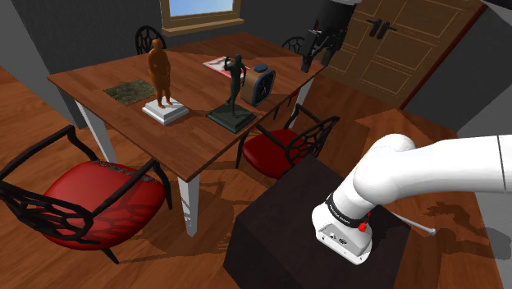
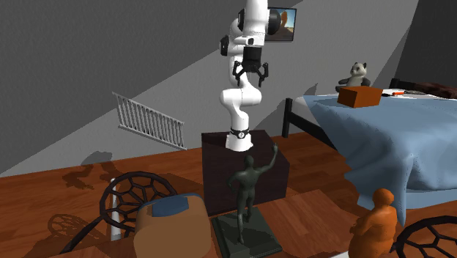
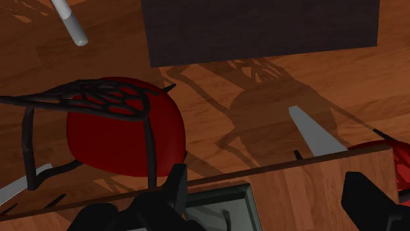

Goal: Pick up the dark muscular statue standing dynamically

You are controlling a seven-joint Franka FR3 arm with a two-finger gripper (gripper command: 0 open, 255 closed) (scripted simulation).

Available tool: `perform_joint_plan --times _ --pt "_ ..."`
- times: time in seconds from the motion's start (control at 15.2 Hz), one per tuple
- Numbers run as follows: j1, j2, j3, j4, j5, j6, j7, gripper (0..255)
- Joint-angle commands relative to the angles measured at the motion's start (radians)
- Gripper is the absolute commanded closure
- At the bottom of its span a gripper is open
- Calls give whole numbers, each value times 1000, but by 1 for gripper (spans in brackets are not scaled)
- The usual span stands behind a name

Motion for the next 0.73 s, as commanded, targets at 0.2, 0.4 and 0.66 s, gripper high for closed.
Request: perform_joint_plan --times 0.2,0.4,0.66 --pt "-7 109 -14 41 9 68 9 0" --pt "-12 221 -29 94 20 127 16 0" --pt "-17 372 -49 183 40 189 21 0"
